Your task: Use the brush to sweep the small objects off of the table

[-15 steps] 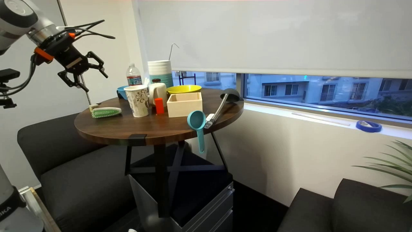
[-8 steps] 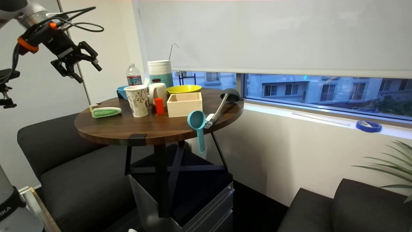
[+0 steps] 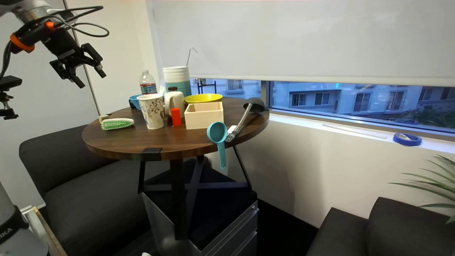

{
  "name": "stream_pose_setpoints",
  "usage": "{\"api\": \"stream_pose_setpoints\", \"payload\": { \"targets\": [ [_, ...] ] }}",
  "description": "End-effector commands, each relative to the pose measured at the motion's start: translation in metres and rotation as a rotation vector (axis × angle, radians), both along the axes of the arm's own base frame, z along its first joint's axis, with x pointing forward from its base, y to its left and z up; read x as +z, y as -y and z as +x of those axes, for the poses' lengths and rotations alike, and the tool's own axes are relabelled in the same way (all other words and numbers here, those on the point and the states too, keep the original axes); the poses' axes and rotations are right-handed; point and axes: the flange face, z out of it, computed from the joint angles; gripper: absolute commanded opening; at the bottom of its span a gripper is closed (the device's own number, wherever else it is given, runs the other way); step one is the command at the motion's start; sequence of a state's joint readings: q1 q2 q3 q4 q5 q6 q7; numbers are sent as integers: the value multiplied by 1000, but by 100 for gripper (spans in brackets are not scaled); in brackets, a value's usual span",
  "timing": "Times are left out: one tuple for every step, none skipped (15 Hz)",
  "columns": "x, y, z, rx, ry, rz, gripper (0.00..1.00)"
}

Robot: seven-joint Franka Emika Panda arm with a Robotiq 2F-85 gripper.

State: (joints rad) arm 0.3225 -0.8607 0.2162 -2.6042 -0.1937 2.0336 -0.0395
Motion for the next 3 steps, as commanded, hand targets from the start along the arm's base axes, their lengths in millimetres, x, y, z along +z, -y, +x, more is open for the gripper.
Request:
{"api": "stream_pose_setpoints", "payload": {
  "targets": [
    [0,0,0,0,-2,-1,100],
    [0,0,0,0,-2,-1,100],
    [0,0,0,0,-2,-1,100]
  ]
}}
